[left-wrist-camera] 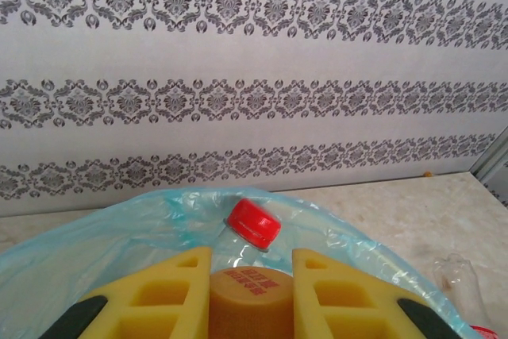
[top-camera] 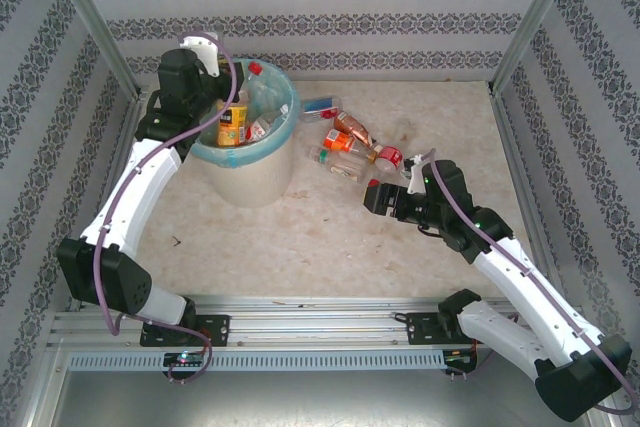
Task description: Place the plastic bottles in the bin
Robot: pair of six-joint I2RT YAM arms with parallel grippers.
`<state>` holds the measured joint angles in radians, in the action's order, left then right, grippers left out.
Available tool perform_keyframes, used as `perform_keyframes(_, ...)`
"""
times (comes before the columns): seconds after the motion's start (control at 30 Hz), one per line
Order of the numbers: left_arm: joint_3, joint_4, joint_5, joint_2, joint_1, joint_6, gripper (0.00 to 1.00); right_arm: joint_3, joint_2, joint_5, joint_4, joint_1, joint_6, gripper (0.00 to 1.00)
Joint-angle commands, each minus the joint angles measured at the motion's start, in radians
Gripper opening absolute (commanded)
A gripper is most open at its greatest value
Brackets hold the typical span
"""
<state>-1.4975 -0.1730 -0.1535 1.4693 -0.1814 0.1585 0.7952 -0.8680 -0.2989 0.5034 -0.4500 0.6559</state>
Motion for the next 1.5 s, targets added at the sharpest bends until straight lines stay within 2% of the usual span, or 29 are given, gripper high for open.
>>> perform_keyframes(0.0,-0.026,0.094,-0.027,-0.005,0.000,0.001,0.14,0.043,-0.003,0.023,-0.014,-0.009,-0.001,0.81)
perform_keyframes(0.13,0.075,0.190,-0.020,-0.075,-0.001,0.000,0.14,0.045,0.002,0.039,-0.008,-0.009,-0.009,0.81)
perform_keyframes(0.3,0.362,0.485,-0.028,-0.227,-0.004,-0.022,0.11,0.035,-0.011,0.044,-0.025,-0.010,-0.013,0.81)
perform_keyframes(0.37,0.414,0.530,-0.003,-0.264,-0.004,-0.048,0.09,0.040,-0.031,0.033,-0.032,-0.010,-0.013,0.81)
perform_keyframes(0.47,0.427,0.559,0.046,-0.284,-0.004,-0.072,0.07,0.058,-0.069,0.011,-0.042,-0.012,-0.012,0.81)
perform_keyframes(0.57,0.395,0.600,0.046,-0.271,-0.004,-0.086,0.07,0.077,-0.101,0.000,-0.051,-0.016,-0.012,0.81)
perform_keyframes(0.73,0.298,0.648,0.061,-0.201,-0.003,-0.127,0.06,0.091,-0.115,0.005,-0.059,-0.028,-0.009,0.81)
perform_keyframes(0.97,0.262,0.817,0.120,-0.102,-0.004,-0.182,0.05,0.083,-0.096,0.024,-0.041,-0.029,-0.013,0.81)
perform_keyframes(1.1,0.331,0.965,0.119,-0.076,-0.004,-0.153,0.04,0.076,-0.087,0.037,-0.031,-0.029,-0.019,0.81)
perform_keyframes(1.23,0.476,1.156,0.125,-0.092,-0.005,-0.162,0.04,0.061,-0.077,0.046,-0.033,-0.029,-0.019,0.81)
perform_keyframes(1.47,0.635,1.186,0.154,-0.186,-0.011,-0.199,0.04,0.032,-0.081,0.042,-0.054,-0.029,-0.010,0.81)
